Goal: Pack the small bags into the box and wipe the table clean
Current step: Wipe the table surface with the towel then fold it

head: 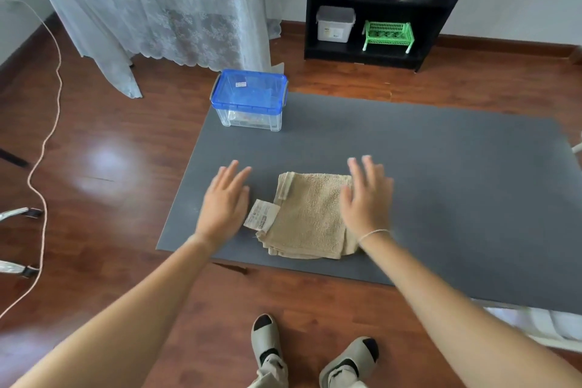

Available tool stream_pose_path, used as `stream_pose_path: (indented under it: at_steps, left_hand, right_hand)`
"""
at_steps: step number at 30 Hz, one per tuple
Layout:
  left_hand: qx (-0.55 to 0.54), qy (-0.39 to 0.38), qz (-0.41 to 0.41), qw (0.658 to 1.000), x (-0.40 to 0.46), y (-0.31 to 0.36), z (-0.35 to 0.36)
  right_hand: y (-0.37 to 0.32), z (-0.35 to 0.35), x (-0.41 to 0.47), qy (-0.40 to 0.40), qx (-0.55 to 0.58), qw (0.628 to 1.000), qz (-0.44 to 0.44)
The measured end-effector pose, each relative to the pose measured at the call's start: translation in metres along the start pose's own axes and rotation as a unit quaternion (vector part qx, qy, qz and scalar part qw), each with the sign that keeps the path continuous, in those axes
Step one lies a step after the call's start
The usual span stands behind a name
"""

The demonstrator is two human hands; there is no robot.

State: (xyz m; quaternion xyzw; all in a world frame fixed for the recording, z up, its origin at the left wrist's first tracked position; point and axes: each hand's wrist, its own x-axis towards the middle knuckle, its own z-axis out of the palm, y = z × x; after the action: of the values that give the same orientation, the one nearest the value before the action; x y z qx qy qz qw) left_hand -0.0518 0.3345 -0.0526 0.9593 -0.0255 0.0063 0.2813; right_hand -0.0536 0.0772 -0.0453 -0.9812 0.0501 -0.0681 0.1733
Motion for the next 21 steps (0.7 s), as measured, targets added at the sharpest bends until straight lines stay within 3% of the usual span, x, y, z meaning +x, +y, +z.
stream_pose_path:
  at_steps: [3, 5, 8, 10, 13, 15, 17, 19, 21]
  left_hand:
    - [0.072, -0.024, -0.029, 0.997, 0.007, -0.033, -0.011]
    - [0.112, -0.051, -0.019, 0.992, 0.01, -0.043, -0.01]
    - [0.148, -0.069, 0.003, 0.987, 0.014, -0.046, -0.004]
    - [0.162, -0.063, 0.004, 0.985, 0.015, -0.044, 0.0]
    - [0.175, -0.059, 0.0, 0.983, 0.013, -0.043, 0.002]
    - [0.178, -0.056, 0.0, 0.982, 0.013, -0.043, 0.002]
    - [0.179, -0.057, 0.0, 0.982, 0.013, -0.042, 0.002]
    - [0.179, -0.057, 0.001, 0.982, 0.013, -0.042, 0.002]
    - [0.178, -0.063, -0.002, 0.982, 0.012, -0.043, 0.001]
  right_hand:
    - [-0.067, 0.03, -0.025, -0.099, 0.004, 0.993, -0.066]
    - [-0.077, 0.046, -0.039, -0.159, -0.02, 0.984, -0.084]
    - [-0.036, 0.041, -0.03, -0.166, -0.063, 0.968, -0.176]
    - [0.011, 0.025, -0.004, -0.158, -0.105, 0.966, -0.178]
    - [0.085, 0.001, 0.053, -0.123, -0.181, 0.975, 0.029]
    - [0.096, -0.003, 0.087, -0.106, -0.142, 0.963, 0.205]
    - [0.067, 0.01, 0.101, -0.111, -0.096, 0.955, 0.256]
    - [0.023, 0.03, 0.093, -0.141, -0.078, 0.976, 0.147]
    - [-0.01, 0.044, 0.055, -0.161, -0.115, 0.977, -0.083]
